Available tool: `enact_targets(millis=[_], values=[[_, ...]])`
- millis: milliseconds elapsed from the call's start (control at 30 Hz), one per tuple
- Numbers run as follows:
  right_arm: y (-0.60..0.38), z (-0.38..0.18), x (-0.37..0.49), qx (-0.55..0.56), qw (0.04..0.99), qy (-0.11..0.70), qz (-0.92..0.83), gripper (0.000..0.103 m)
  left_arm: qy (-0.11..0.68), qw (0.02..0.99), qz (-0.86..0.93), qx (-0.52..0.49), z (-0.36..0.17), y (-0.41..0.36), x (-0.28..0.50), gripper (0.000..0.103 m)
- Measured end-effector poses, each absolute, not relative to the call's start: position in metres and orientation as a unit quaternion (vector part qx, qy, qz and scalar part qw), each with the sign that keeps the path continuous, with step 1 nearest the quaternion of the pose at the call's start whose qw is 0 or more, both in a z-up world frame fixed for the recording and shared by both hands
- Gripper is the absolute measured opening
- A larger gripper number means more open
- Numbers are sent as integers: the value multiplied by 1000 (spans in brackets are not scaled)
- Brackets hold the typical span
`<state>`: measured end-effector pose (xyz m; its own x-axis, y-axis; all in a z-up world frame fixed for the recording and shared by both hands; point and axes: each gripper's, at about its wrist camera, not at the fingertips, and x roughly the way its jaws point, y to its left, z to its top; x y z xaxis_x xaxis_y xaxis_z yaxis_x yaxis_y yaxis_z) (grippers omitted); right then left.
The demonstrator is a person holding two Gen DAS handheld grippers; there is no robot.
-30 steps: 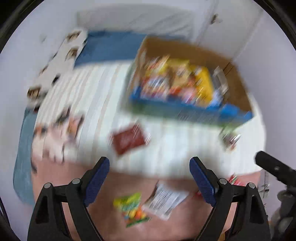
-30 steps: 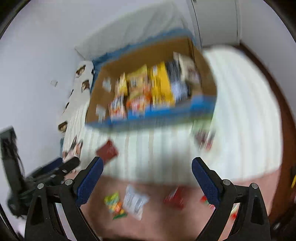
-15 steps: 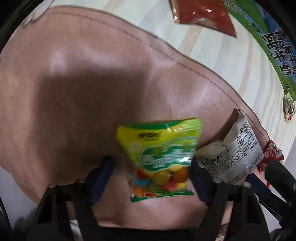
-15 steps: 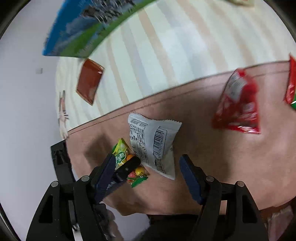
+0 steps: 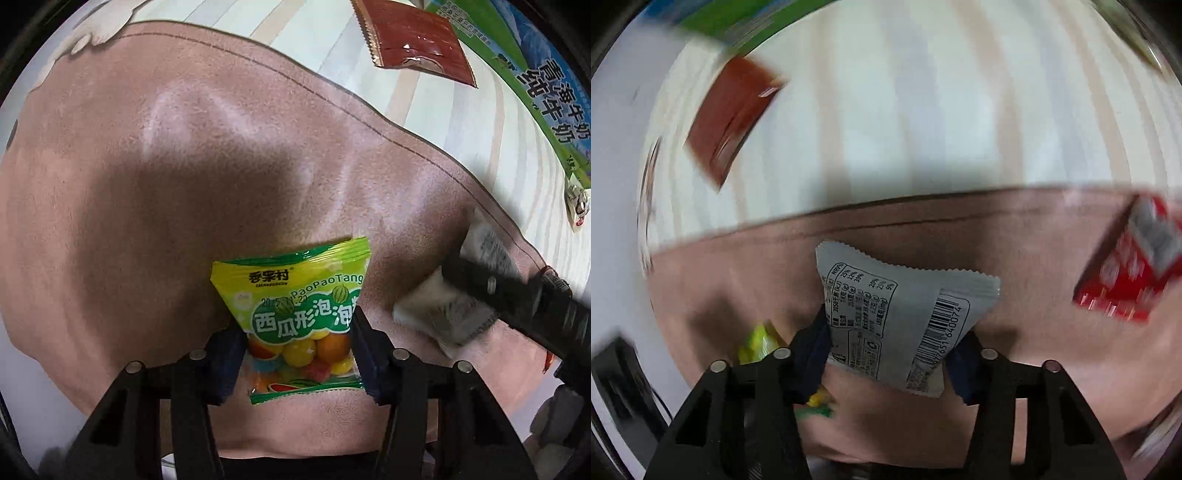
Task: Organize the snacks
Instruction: 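Grasp the green watermelon candy bag with the left tool while the right tool grasps the white wrapper, then carry both packets into the box and open both tools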
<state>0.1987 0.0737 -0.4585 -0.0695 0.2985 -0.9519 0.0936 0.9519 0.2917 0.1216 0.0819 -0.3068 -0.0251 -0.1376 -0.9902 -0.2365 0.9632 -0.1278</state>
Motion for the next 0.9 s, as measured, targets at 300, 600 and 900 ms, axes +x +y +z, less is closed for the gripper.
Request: enact_targets(millis=[300,600,900], values=[[74,-431,181,-37,686,717,115,84,724,664,40,-184,-321,97,111,64],[38,-460,170,104,698,709,17,67,716,687,48,-113,-320,75,110,48],[1,-434,139,137,720,679,48,51,700,708,20,-87,-291,49,112,46]])
